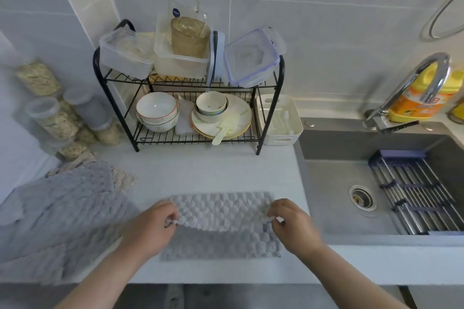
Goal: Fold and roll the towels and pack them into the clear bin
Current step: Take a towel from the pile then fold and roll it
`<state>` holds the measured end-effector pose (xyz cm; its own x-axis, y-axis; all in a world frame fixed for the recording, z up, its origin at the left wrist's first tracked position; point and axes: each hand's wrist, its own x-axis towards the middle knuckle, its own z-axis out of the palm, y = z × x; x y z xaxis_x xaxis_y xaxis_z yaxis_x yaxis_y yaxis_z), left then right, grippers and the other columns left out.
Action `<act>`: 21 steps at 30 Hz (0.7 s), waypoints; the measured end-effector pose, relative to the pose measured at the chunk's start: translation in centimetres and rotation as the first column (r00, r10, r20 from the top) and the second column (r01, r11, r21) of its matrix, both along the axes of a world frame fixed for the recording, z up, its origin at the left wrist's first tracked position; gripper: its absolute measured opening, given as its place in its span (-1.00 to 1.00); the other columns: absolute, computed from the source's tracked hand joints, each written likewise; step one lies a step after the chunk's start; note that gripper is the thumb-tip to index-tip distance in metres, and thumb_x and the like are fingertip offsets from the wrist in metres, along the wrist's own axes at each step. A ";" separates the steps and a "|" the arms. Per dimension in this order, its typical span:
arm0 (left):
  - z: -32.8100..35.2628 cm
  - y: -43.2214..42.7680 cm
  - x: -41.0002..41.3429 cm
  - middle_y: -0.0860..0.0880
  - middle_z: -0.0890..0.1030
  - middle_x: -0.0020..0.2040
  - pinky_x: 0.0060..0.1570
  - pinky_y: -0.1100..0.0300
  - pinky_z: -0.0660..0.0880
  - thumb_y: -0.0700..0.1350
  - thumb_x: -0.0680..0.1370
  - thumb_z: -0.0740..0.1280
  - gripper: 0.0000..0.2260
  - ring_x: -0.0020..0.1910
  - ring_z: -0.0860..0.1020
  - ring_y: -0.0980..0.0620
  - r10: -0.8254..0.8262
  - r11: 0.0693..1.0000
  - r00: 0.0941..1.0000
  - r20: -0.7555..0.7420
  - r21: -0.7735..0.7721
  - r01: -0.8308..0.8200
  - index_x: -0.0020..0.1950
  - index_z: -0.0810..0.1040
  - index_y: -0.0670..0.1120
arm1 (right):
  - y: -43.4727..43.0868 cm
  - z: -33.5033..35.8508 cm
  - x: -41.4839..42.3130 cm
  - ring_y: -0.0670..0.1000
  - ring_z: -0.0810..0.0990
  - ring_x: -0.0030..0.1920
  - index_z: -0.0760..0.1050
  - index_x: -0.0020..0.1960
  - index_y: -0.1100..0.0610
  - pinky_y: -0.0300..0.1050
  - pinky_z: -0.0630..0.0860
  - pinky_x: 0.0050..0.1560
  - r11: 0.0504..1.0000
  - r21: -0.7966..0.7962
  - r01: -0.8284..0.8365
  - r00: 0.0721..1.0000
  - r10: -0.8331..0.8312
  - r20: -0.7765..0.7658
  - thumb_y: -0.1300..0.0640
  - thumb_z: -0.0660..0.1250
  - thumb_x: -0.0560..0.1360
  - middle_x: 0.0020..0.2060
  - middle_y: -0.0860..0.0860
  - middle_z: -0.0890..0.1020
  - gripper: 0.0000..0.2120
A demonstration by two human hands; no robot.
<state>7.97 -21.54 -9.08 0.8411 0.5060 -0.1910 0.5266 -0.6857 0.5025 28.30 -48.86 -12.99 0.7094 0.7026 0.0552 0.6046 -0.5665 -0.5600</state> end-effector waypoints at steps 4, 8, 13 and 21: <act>-1.2 -2.2 -2.5 0.18 0.42 -0.17 -0.33 0.40 0.30 -0.20 0.48 0.33 -0.81 -0.31 0.44 0.21 -0.089 0.994 0.993 -0.073 0.055 0.093 -0.23 0.39 0.05 | -2.3 -1.3 -2.4 -0.14 0.59 -0.05 0.65 -0.09 0.04 -0.21 0.55 -0.05 0.997 -0.072 -0.005 0.996 -0.001 -0.085 0.22 0.33 0.41 0.03 -0.21 0.53 -0.83; -3.0 -2.9 -3.5 0.22 0.39 -0.09 -0.32 0.38 0.28 -0.12 0.46 0.32 -0.80 -0.20 0.41 0.20 -0.169 0.981 0.972 -0.162 0.068 0.182 -0.27 0.34 0.06 | -3.3 -2.2 -3.4 -0.03 0.57 0.08 0.62 -0.02 0.04 -0.25 0.47 0.03 0.968 -0.242 -0.074 0.990 0.042 -0.135 0.16 0.27 0.42 0.15 -0.13 0.50 -0.80; -2.7 -3.8 -2.7 0.22 0.39 -0.01 -0.21 0.35 0.30 0.18 0.43 0.24 -0.79 -0.02 0.42 0.19 -0.161 0.966 0.967 -0.198 0.171 0.196 -0.12 0.50 0.08 | -2.2 -1.1 -4.1 -0.04 0.55 0.11 0.57 0.14 0.09 -0.31 0.39 0.12 0.974 -0.210 0.085 0.949 -0.143 -0.280 0.03 0.27 0.41 0.22 -0.02 0.45 -0.67; -2.4 -6.2 6.7 0.11 0.29 0.50 0.23 0.09 0.45 0.26 0.36 0.33 -0.13 0.36 0.42 0.03 -0.284 0.957 0.903 -0.322 -0.037 0.288 0.55 -0.05 0.17 | 3.0 1.1 -0.2 0.04 0.43 -0.38 0.43 -0.24 0.18 -0.11 0.44 -0.29 0.702 -0.363 0.613 0.297 -0.630 -0.717 0.21 0.39 0.38 -0.31 0.08 0.49 -0.87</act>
